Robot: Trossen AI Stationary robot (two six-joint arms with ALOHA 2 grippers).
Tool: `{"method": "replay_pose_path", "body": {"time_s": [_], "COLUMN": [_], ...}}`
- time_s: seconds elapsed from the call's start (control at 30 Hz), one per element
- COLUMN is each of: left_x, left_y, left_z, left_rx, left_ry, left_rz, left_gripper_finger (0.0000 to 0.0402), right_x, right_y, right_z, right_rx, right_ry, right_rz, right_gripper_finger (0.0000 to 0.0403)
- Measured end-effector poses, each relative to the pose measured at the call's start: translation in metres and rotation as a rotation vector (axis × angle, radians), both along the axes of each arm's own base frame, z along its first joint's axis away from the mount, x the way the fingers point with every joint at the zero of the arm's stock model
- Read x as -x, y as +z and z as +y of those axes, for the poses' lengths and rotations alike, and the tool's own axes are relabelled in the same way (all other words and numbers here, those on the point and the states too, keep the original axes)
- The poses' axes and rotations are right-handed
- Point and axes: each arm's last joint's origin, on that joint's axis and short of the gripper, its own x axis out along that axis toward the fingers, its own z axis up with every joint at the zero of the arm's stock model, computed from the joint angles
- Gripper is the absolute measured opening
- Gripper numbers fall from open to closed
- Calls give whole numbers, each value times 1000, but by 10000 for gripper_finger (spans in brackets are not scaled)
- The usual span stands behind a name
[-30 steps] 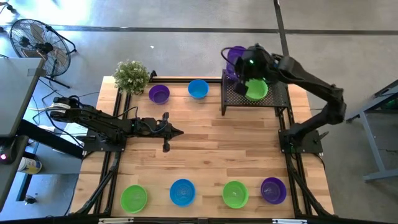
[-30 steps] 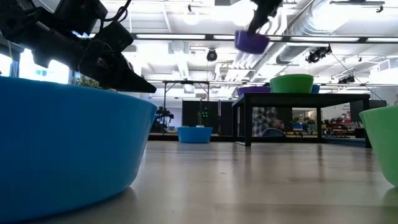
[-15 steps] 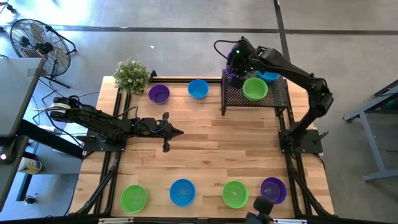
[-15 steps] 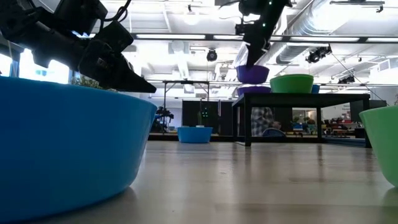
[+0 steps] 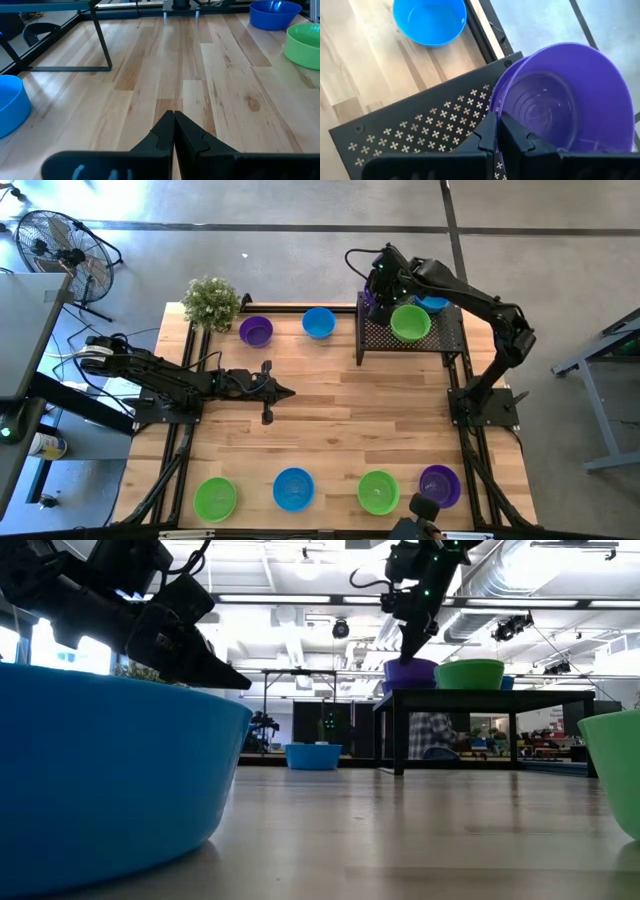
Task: Pick & Place Mini bowls
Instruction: Stack the violet bowl on the other violet bowl on the shelf
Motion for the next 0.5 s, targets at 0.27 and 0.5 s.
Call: {"method": "replay_pose_path", "body": {"time_s": [0.27,0.5], "left_x": [0,0], "left_y": [0,0], "left_z": [0,0], "left_rx": [2,2], "left_ry": [-5,-6], "left_rz": [1,1], "left_gripper_finger": [1,1], "right_x": [-1,-1], "right_y": [0,0], "right_z": [1,1], "right_rx": [-11,-18], "right_ry": [9,-9], "right_rz": [-10,-18], "right_gripper_finger": [7,47]}}
